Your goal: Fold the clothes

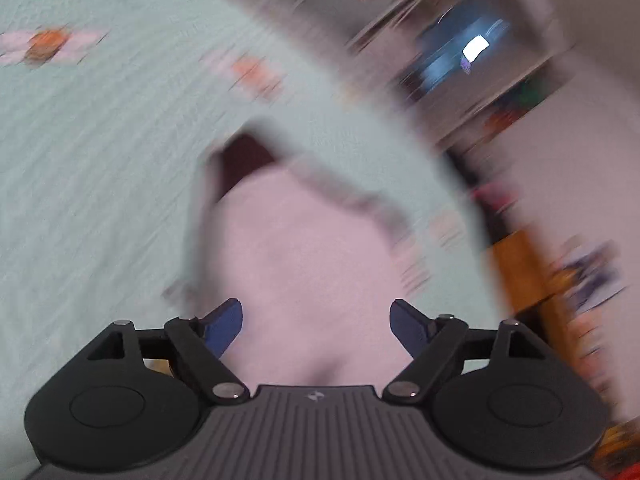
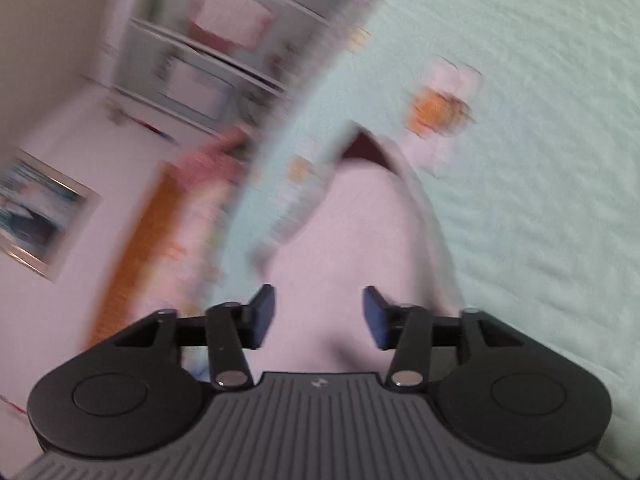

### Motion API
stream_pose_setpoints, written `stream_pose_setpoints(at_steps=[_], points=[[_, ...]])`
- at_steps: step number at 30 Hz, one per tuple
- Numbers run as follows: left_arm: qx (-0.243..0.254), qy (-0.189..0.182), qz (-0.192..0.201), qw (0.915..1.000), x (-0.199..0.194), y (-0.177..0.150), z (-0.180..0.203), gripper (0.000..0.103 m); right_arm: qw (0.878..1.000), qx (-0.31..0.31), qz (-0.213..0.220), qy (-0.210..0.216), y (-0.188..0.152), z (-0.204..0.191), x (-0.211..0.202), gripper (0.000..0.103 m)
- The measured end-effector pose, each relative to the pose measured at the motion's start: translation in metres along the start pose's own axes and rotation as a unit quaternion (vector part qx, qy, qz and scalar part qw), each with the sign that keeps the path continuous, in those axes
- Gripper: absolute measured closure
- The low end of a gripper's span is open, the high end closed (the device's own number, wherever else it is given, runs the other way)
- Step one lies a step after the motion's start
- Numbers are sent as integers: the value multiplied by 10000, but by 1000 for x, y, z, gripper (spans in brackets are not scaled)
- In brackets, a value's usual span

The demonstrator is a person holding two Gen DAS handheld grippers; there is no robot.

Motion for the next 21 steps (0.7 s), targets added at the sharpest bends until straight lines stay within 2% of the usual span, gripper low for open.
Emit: stream_pose_setpoints(at_steps=[1,2,3,4,5,6,7,10,12,17,21], points=[[-361,233,-167,9989,4,-8,-14,33,9999,129,57,-69,-2,6,-3,92],[-715,113,-82,9973,-2,-12,-22,33,9993,305,193,-15,-1,9,-11,91],[-939,-26,163,9954,-14,-13,-27,33,9983,458,337,108,1,7,-21,81],[-1031,-26,419,9938,-26,-14,-32,29,9979,452,437,154,3,6,-30,61],[-1124,-27,668,9914,-37,-15,-36,25,9979,366,514,162,5,5,-39,48],[-1259,-53,773,9890,-43,-19,-41,18,9977,280,592,169,7,4,-48,29],[-1509,-104,709,9859,-43,-25,-47,18,9974,194,670,177,9,3,-57,24],[-2571,-557,231,9645,-29,-52,-60,18,9982,344,440,213,1,17,-53,24],[-2803,-828,180,9562,-19,-58,-55,18,9983,479,248,239,-6,27,-48,24],[-2915,-1234,29,9486,7,-58,-34,18,9973,485,-348,429,-11,23,-25,20],[-2946,-1354,36,9460,12,-53,-32,17,9958,505,-508,570,-5,17,-10,20]])
Point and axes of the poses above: each gripper's, at about its wrist camera, not at the fingertips, and x roughly the way its jaws point, z to its right, y to its top, the point moved 9 cm from there along x, roughly the way its jaws point, and after that the axes turned 2 degrees about -z, right-handed, at the moved point
